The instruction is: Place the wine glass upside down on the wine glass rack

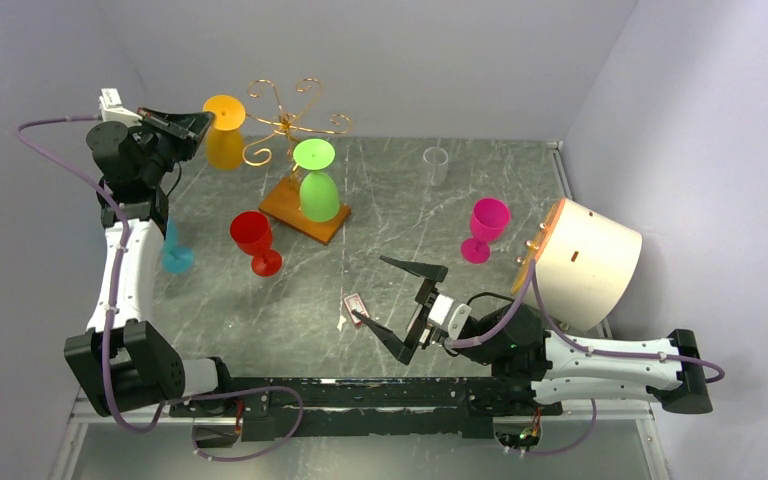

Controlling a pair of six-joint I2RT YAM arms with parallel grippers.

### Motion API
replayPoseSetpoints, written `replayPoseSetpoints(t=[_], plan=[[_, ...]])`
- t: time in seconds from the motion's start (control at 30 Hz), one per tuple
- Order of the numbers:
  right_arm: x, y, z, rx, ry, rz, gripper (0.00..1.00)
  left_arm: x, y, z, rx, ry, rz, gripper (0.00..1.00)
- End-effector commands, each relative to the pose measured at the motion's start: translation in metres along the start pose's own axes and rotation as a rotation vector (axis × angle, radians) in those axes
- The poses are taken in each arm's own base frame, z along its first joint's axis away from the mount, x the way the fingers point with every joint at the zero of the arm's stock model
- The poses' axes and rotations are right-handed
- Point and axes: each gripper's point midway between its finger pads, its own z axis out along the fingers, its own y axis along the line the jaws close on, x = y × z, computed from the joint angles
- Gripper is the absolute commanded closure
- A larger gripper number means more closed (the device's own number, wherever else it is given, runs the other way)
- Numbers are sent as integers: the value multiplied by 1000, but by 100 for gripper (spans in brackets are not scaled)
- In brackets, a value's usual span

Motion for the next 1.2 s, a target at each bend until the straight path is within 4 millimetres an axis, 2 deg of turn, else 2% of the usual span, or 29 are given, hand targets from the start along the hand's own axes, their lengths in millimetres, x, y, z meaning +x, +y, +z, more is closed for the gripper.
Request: replayPoseSetpoints(t=[0.0, 0.5, 0.73, 1.07, 1.17], plan=[[-16, -6, 2, 16, -38, 22, 0, -4, -5, -10, 2, -20, 25, 93], [-17, -6, -1, 12, -40, 48, 0, 10, 10, -19, -39, 11, 6, 83], [-18, -7, -3, 17, -41, 54, 0, 12, 15, -23, -69, 11, 9, 72], [-16, -6, -2, 12, -28, 57, 0, 13, 28, -34, -158, -7, 23, 43], [-15, -5, -2, 10, -22, 66, 0, 10, 36, -41, -207, -40, 32, 41]])
